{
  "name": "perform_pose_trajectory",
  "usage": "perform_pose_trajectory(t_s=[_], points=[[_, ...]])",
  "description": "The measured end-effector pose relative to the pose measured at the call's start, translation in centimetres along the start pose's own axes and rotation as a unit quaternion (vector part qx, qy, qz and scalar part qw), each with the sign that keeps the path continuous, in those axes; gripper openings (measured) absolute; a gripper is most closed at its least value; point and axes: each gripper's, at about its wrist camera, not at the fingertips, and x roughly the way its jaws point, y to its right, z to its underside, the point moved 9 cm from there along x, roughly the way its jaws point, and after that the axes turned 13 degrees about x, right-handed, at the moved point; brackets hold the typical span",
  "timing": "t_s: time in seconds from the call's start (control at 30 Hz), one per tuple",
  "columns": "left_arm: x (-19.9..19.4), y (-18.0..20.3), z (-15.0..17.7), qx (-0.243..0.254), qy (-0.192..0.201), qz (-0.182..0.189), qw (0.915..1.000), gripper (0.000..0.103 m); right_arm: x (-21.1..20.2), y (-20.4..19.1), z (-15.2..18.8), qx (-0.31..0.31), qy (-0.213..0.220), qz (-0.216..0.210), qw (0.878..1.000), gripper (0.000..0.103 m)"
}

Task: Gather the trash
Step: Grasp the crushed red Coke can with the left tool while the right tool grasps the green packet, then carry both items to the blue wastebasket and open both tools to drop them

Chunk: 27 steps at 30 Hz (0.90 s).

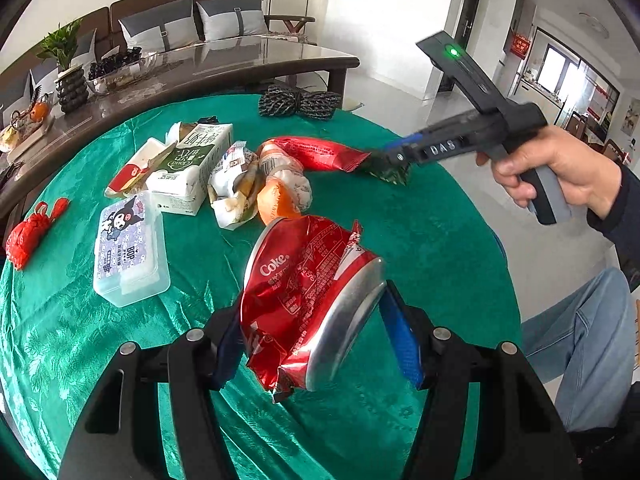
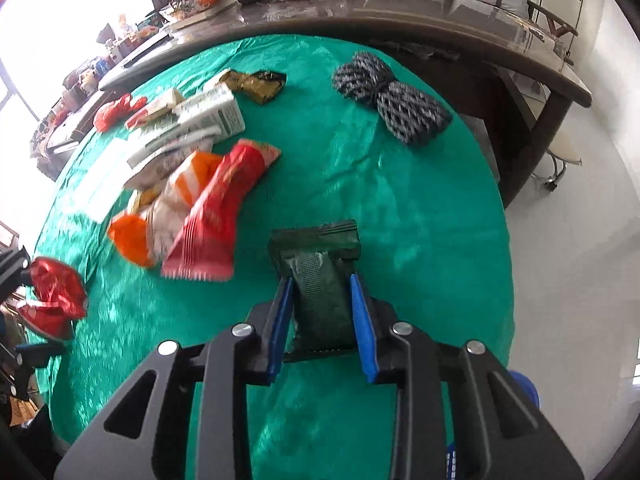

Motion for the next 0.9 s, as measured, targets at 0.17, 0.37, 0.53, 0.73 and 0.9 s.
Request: perform_pose_trajectory(t_s=[0.17,0.37,0.53,0.73,0.9], points=[[1.2,1.3,0.0,-0.019,-0.01,-0.002,0.9998,0.062,-0.7,0.5,1.3,0.002,0.016,0.016,1.0,0.038],[1.9,2.3,-0.3,-0.024,-0.019,-0.014,0.9994,0.062,0.1,0.3,1.0,-0.012,0.009,0.012,1.0,0.039],[2.7,2.7,-1.2,-0.037,-0.026,-0.015,0.9989,0.062,0.0,0.3,1.2,-0.014,0.0,-0.005,1.0,0.035],[3.6,3.9,-2.2,-0.042,-0.031,-0.014,0.9985,0.062,-2.1,2.2,1.1,0.06,0.029,-0.056,0.996,0.031],[4.4,6.8,-4.3,-0.026,-0.03,-0.002,0.9992,0.062,-6.7,7.4,3.2,0.103,0.06,-0.055,0.991,0.031]])
